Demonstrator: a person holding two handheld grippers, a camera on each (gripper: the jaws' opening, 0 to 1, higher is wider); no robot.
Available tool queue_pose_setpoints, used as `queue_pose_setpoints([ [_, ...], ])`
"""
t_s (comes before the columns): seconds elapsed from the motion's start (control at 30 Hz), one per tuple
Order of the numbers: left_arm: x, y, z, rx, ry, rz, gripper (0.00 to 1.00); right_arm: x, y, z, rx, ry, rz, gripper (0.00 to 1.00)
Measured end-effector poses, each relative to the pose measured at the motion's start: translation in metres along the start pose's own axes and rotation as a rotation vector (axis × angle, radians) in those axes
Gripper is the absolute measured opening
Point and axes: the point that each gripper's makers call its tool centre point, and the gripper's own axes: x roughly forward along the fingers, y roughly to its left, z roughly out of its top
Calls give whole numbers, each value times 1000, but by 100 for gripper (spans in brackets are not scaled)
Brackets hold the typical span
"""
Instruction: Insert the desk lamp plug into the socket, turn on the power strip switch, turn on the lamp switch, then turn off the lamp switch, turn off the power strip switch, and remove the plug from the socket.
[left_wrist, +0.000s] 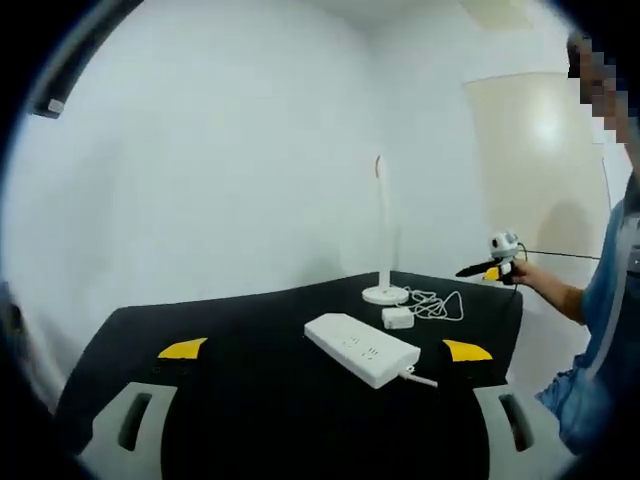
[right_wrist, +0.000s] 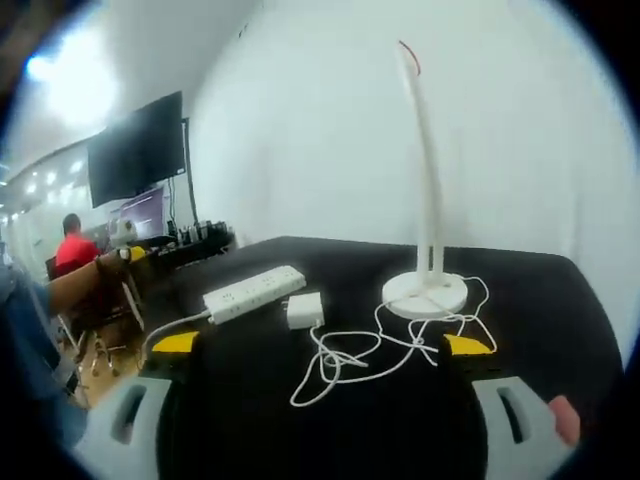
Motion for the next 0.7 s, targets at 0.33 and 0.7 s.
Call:
queue_pose_setpoints([
  [0.33,-22,23,1,-2,53,31,89,-7,-2,-2,18,-11,-22,96],
  [0.7,-35,52,-1,-52,65,57,89,-25,-8,-2,35,-39,-54,96],
])
